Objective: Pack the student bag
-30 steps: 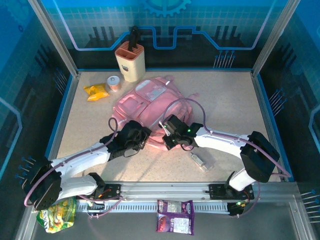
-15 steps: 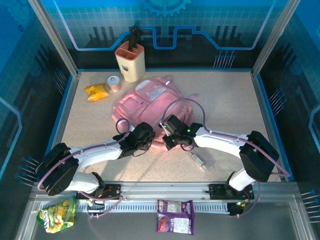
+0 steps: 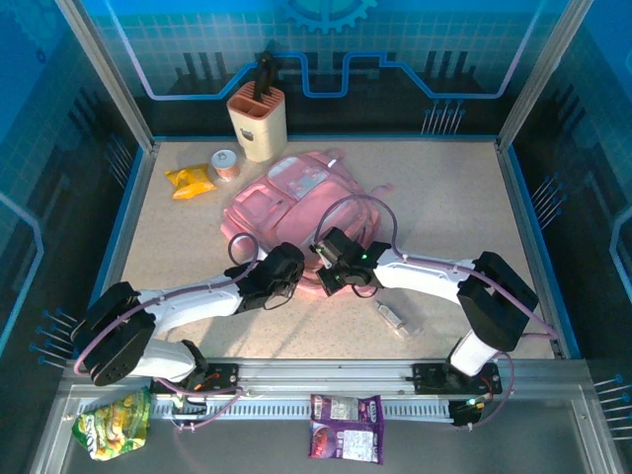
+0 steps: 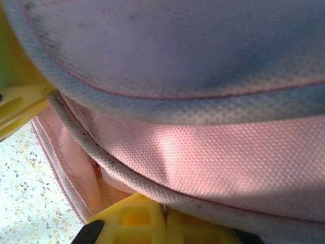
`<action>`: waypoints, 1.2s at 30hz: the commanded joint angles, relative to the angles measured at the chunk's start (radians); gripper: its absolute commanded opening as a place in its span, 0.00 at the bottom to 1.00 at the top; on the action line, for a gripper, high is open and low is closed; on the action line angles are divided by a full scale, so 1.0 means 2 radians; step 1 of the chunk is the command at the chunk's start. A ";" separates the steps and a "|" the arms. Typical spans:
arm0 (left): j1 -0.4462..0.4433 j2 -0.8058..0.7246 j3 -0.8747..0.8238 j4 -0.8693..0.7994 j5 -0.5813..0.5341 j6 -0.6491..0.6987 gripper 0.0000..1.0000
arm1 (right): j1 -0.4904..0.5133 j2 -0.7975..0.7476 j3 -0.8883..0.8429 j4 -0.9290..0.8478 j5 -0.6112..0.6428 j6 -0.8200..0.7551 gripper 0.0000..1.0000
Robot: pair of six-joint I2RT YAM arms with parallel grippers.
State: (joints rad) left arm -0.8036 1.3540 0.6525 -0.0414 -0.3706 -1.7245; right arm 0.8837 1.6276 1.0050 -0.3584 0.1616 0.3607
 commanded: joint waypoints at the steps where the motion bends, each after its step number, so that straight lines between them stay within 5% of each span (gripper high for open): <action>1: 0.001 -0.020 0.017 -0.023 -0.033 0.017 0.00 | 0.004 -0.008 0.015 -0.011 0.034 0.000 0.00; 7: 0.029 -0.044 0.024 -0.074 -0.028 0.066 0.00 | -0.009 -0.048 0.001 -0.056 0.068 0.008 0.00; 20: 0.166 -0.115 0.023 -0.126 0.081 0.219 0.00 | -0.096 -0.066 -0.027 -0.053 0.021 -0.013 0.00; 28: 0.269 -0.089 0.054 -0.127 0.184 0.327 0.00 | -0.004 -0.058 -0.017 -0.032 -0.021 0.005 0.00; 36: 0.312 -0.035 0.111 -0.125 0.245 0.370 0.00 | 0.054 0.022 0.081 -0.007 -0.059 0.043 0.00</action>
State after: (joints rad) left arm -0.2222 1.2549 0.7933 -0.3199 0.0704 -1.0462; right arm 0.9531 1.6279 1.0981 -0.3340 0.1108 0.4053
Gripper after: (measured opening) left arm 0.051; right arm 0.063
